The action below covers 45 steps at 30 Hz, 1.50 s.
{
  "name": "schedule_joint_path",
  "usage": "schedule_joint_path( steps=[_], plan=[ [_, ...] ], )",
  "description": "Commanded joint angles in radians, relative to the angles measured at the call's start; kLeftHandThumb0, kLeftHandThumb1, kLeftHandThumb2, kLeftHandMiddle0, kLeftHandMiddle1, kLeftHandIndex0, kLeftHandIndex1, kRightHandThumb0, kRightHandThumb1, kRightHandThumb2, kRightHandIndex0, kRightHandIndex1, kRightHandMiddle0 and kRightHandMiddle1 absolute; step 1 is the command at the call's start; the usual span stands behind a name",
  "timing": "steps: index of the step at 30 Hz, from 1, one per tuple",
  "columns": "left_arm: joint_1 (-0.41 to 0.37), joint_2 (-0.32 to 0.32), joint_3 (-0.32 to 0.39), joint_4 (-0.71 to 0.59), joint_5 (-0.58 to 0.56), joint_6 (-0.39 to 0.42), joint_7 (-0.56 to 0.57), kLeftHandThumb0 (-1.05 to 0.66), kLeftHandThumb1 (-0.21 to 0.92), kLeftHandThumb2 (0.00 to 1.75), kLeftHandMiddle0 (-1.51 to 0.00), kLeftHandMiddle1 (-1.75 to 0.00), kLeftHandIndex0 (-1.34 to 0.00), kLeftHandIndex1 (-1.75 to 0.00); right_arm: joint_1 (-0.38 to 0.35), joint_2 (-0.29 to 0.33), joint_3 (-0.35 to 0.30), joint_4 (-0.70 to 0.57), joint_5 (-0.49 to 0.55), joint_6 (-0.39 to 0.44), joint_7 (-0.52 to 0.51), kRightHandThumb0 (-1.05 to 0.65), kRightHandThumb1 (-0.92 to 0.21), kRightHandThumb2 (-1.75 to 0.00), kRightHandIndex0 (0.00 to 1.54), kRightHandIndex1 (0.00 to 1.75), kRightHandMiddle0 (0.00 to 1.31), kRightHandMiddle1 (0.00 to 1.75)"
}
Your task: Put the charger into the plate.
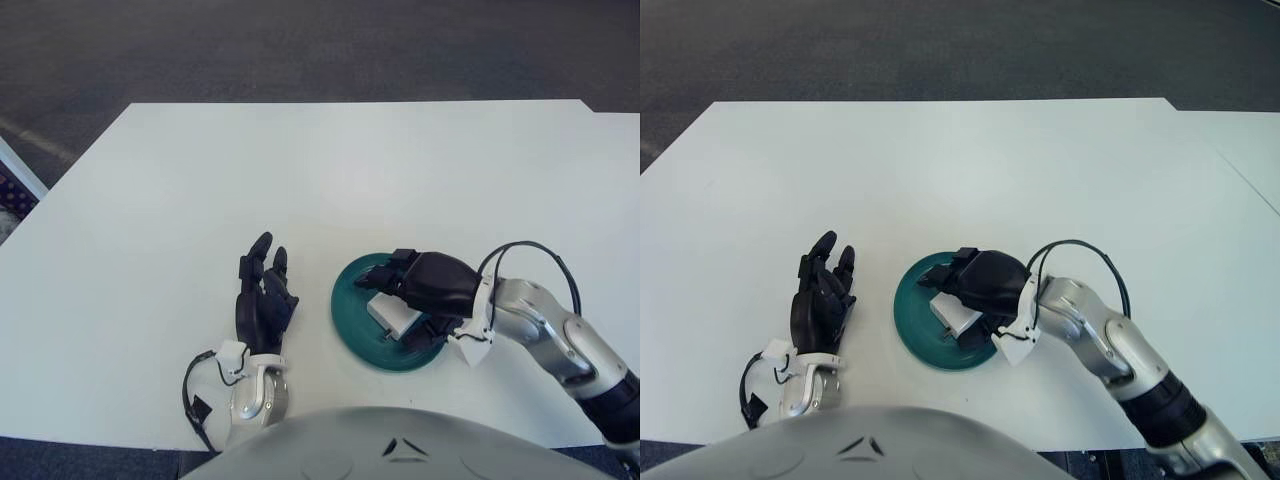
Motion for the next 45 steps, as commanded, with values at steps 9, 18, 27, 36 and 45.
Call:
schedule_joint_path(
  steps=[9,18,27,36,45],
  plan=[
    [-0.071,-0.042,0.031,0.069,-0.090,0.051,-0.102,-0.89,0.92,1.03,-0.20,0.00,0.00,-0.31,0.012,0.098,-0.009,-0.032,-0.022,0.025,-0.082,-1.05,-0.92,-0.99,0.00,0.00,0.02,0.01],
    [-0.069,-0.052,0.049,0.067,-0.125,0.048,-0.136,-0.90,0.92,1.05,-0.20,0.00,0.00,-0.32,-0.046,0.174,-0.073,-0.064,0.059,0.202,-0.023,-1.05,-0.92,-1.07,0.03,0.00,0.02,0.20],
    [-0.089,-0.098,0.083,0.127,-0.116,-0.008,-0.098,-0.93,0.92,1.04,-0.32,-0.05,0.00,-0.67,-0.115,0.209,-0.106,-0.030,0.128,0.316,0.003,-1.05,-0.92,-1.08,0.05,0.01,0.00,0.28],
    [-0.127,-0.070,0.084,0.216,-0.020,-0.063,-0.076,-0.94,0.92,0.99,-0.34,-0.05,0.00,-0.74,-0.288,0.252,-0.232,0.238,0.346,0.424,-0.005,-1.05,-0.92,-1.08,0.05,0.01,0.00,0.27],
    [-0.149,-0.069,0.111,0.283,-0.058,-0.110,-0.133,-0.97,0.92,0.95,-0.33,-0.03,0.00,-0.75,-0.220,0.337,-0.437,0.488,0.562,0.495,-0.150,-1.05,-0.92,-1.14,0.08,0.01,0.00,0.32]
  ],
)
